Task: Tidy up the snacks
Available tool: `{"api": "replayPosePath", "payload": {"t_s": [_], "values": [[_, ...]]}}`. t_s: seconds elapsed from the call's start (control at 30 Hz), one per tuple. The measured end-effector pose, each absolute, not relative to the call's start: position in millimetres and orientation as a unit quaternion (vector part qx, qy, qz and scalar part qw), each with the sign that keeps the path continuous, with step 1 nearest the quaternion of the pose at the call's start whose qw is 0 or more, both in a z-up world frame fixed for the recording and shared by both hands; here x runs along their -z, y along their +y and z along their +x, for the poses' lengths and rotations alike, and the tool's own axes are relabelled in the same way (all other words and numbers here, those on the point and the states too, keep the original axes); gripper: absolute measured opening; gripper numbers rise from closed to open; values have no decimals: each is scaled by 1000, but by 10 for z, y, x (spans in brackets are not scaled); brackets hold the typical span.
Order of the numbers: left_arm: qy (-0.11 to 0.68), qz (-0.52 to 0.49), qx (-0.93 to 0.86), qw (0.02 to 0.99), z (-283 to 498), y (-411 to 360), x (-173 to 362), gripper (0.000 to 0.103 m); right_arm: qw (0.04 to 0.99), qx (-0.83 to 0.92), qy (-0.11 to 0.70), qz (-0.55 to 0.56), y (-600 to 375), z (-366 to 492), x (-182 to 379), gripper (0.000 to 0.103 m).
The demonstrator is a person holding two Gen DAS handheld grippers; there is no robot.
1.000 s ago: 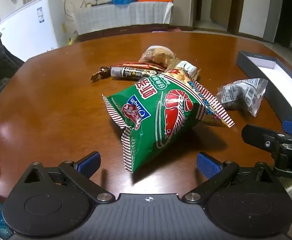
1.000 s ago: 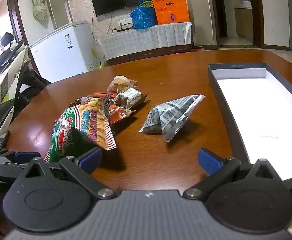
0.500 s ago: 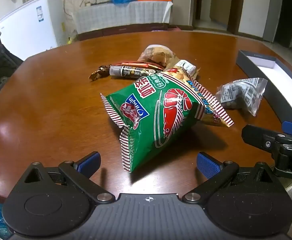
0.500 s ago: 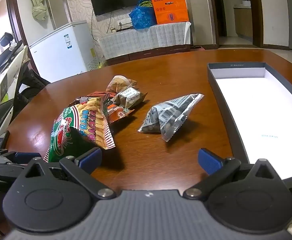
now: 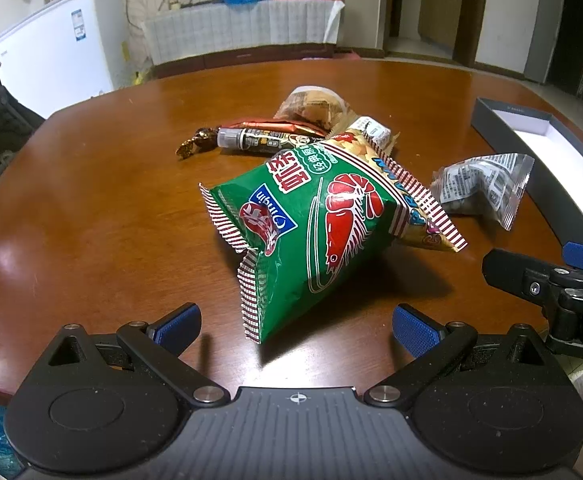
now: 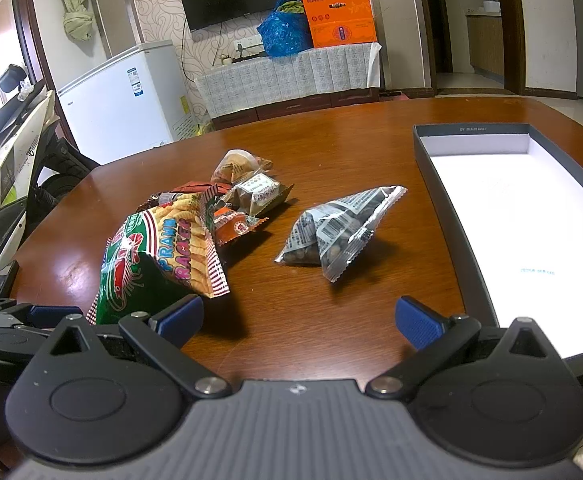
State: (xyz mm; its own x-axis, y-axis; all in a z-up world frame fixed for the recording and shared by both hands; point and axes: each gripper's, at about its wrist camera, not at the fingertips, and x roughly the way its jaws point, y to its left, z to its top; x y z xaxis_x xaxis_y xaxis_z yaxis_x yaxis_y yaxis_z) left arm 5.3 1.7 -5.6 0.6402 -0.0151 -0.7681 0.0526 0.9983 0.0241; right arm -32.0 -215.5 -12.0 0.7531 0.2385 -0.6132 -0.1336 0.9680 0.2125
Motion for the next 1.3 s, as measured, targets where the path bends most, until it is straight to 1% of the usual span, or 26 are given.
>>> {"api": "replayPosePath", "payload": {"t_s": [1.3], "values": [[425, 6, 15, 905, 72, 74, 54, 103, 932, -103, 340, 68, -2146, -324, 136, 103]]}}
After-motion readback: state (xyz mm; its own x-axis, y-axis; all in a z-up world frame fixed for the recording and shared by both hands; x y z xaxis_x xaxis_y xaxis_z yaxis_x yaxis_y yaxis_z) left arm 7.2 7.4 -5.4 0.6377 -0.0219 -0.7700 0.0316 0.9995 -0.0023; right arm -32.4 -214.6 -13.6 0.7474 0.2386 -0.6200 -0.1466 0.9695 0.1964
